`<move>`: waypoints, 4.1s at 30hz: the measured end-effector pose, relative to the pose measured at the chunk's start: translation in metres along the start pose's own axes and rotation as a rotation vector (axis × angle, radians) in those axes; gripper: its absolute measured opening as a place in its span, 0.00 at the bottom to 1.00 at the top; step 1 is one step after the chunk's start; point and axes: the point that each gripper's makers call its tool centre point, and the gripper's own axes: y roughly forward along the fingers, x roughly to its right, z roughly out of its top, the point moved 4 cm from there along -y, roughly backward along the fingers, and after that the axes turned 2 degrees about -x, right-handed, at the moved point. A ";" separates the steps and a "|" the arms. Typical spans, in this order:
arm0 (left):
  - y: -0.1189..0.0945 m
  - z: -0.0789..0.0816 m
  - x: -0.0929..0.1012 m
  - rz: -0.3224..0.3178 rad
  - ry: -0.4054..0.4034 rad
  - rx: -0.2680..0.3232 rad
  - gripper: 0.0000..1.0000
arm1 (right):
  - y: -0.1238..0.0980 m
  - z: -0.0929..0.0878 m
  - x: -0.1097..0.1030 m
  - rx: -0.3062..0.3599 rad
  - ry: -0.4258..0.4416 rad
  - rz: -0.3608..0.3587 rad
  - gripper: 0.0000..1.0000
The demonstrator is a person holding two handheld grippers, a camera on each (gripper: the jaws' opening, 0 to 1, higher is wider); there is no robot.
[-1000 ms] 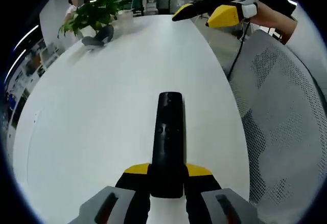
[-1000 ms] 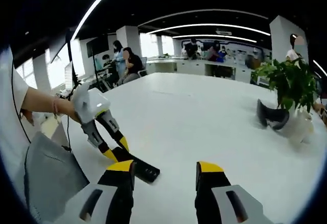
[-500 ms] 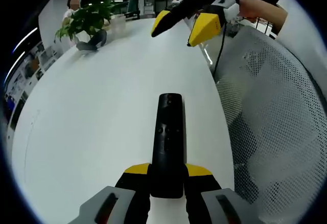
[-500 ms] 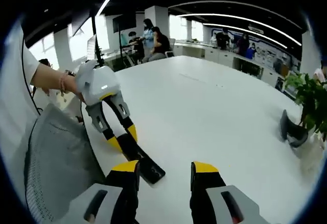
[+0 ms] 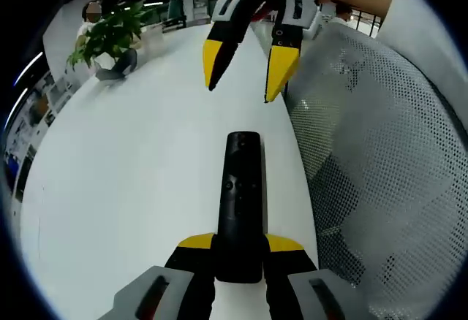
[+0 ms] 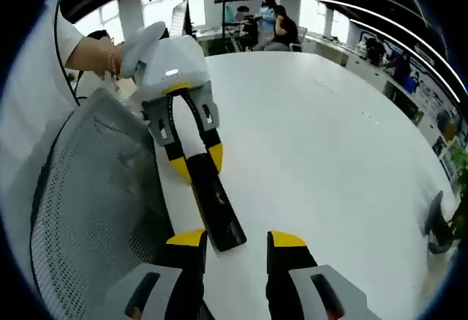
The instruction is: Press the specified remote control buttons in sequence, fully releasing each button before pressing the next.
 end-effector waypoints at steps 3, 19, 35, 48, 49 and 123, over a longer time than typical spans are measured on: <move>0.000 0.000 0.003 -0.013 0.010 -0.005 0.24 | 0.003 -0.003 -0.004 -0.030 -0.017 0.033 0.29; 0.000 -0.001 0.007 -0.037 0.006 0.003 0.24 | 0.008 -0.007 -0.009 -0.132 -0.127 0.087 0.18; 0.001 -0.001 0.009 0.005 -0.012 0.004 0.24 | 0.024 -0.013 -0.012 -0.184 -0.180 0.132 0.06; 0.001 -0.001 0.010 0.015 -0.026 0.000 0.24 | 0.034 -0.019 -0.009 -0.218 -0.220 0.140 0.00; 0.001 -0.001 0.010 0.016 -0.026 0.000 0.24 | 0.035 -0.019 -0.010 -0.223 -0.222 0.146 0.00; 0.002 -0.001 0.010 0.037 -0.066 0.041 0.24 | 0.046 -0.016 -0.009 -0.124 -0.185 0.041 0.00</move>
